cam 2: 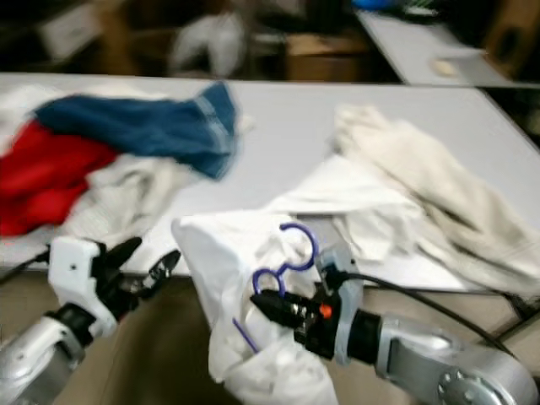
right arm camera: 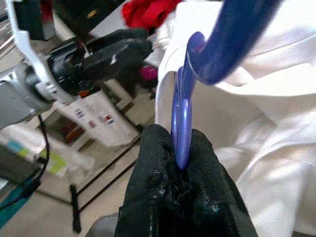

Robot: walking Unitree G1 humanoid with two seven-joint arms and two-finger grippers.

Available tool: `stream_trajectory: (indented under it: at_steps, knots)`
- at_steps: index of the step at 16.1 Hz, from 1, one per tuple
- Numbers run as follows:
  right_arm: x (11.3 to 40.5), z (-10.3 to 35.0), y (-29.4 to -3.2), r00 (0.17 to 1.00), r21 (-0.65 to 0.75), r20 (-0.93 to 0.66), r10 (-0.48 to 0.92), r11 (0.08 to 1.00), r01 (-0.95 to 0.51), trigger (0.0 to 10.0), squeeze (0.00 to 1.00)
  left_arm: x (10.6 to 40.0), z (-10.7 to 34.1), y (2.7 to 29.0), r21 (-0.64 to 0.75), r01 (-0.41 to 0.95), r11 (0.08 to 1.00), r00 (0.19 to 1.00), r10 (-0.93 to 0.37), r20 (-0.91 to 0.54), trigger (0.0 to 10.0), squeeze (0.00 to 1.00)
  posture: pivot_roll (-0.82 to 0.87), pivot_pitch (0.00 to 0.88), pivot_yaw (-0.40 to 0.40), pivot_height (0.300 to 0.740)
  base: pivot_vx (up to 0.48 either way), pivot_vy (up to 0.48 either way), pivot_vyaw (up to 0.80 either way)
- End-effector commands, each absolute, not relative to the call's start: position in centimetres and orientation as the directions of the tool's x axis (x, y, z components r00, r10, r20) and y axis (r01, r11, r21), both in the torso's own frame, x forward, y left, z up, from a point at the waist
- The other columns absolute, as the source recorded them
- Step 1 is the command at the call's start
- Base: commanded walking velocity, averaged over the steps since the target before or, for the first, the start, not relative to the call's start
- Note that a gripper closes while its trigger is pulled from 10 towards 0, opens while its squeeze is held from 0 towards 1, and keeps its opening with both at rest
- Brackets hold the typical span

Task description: Hang hanger

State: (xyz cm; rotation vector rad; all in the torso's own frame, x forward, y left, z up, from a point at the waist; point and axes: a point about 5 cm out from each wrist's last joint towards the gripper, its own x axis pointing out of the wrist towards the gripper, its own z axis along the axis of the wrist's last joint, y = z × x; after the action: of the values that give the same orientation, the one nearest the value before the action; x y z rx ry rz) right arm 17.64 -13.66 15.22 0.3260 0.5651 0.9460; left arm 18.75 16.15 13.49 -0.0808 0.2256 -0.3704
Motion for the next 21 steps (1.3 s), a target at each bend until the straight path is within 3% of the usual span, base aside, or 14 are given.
stream_trajectory:
  at_steps: [1,3,4,5,7,10,14,15,18,21]
  knots:
    - [18.1,15.3,-13.3,0.480,0.476,-0.300,0.824,0.566,-0.674,10.0,0.00,18.8,13.8,16.7,-0.099,0.326,0.940,0.921,-0.339,-0.192,10.0,0.44,-0.12,0.030,0.034,0.740,0.000,0.000,0.80]
    - [18.9,15.0,-12.8,0.497,0.459,-0.289,0.818,0.574,-0.678,10.0,0.00,19.3,13.6,17.7,-0.066,0.237,0.969,0.950,-0.246,-0.193,10.0,0.31,-0.10,0.010,0.029,0.740,0.000,0.000,0.80]
    - [19.4,14.7,-12.4,0.497,0.450,-0.289,0.818,0.574,-0.684,10.0,0.00,19.7,13.5,18.2,-0.043,0.205,0.978,0.956,-0.210,-0.205,10.0,0.12,-0.09,0.006,0.044,0.740,0.000,0.000,0.80]
    - [19.6,14.7,-12.2,0.494,0.439,-0.288,0.820,0.572,-0.693,10.0,0.00,19.9,13.7,18.1,-0.043,0.221,0.974,0.955,-0.226,-0.193,10.0,0.00,-0.09,0.003,0.048,0.740,0.000,0.000,0.80]
    - [20.3,15.1,-11.7,0.508,0.423,-0.279,0.815,0.579,-0.697,10.0,0.00,20.3,14.3,18.3,-0.030,0.242,0.970,0.954,-0.244,-0.175,10.0,0.00,-0.07,0.019,0.047,0.740,0.000,0.000,0.80]
    - [20.0,14.3,-11.7,0.482,0.440,-0.305,0.821,0.571,-0.693,10.0,0.00,18.8,13.6,17.9,-0.041,0.201,0.979,0.954,-0.205,-0.217,10.0,0.00,-0.05,0.039,0.025,0.740,0.000,0.000,0.80]
    - [20.3,14.1,-11.3,0.500,0.461,-0.303,0.811,0.584,-0.668,10.0,0.00,20.5,13.1,17.8,-0.016,0.215,0.977,0.947,-0.212,-0.242,10.0,0.00,-0.07,0.003,0.042,0.740,0.000,0.000,0.80]
    - [20.6,14.9,-11.0,0.503,0.486,-0.258,0.825,0.561,-0.670,10.0,0.00,20.8,13.8,17.6,-0.050,0.203,0.978,0.954,-0.209,-0.215,10.0,0.00,-0.05,0.028,0.036,0.740,0.000,0.000,0.80]
    - [20.9,14.0,-10.9,0.482,0.468,-0.299,0.824,0.566,-0.678,10.0,0.00,20.5,13.5,17.8,0.003,0.205,0.979,0.951,-0.198,-0.239,10.0,0.00,-0.04,0.019,0.029,0.740,0.000,0.000,0.80]
    - [21.7,14.2,-10.8,0.534,0.434,-0.291,0.794,0.607,-0.666,10.0,0.00,21.1,14.1,18.1,0.011,0.207,0.978,0.954,-0.200,-0.224,10.0,0.00,-0.05,0.016,0.040,0.740,0.000,0.000,0.80]
